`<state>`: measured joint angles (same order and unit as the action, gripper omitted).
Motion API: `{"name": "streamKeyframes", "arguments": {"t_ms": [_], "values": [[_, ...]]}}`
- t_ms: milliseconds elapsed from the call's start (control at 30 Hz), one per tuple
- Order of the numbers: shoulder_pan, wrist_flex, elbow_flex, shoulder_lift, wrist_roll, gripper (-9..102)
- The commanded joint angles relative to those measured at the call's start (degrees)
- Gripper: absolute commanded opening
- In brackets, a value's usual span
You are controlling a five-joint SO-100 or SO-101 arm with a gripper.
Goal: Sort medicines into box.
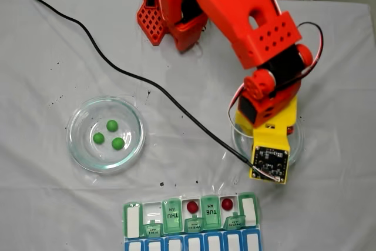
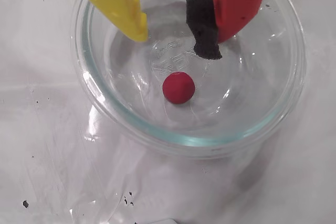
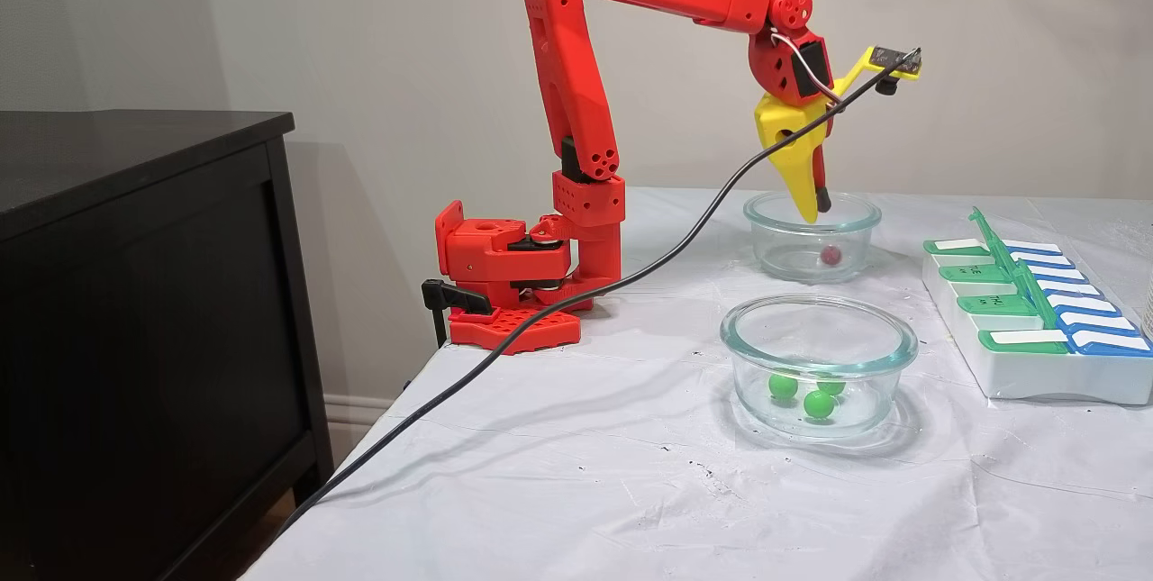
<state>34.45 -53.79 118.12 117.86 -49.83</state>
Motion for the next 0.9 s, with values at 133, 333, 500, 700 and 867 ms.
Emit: {"name": "streamKeyframes", "arguments": {"t_ms": [133,333,500,700,867], "values": [[-0.8,4.8,-1.2,-1.8,-2.7,18],[-0.9,4.2,-1.5,-2.5,-4.2,19],[-1.1,6.2,-0.4,-2.5,-5.2,19],[-0.9,7.6,0.4,-4.0,-5.4,20],[-0.8,8.7,0.7,-5.3,-5.7,20]]}}
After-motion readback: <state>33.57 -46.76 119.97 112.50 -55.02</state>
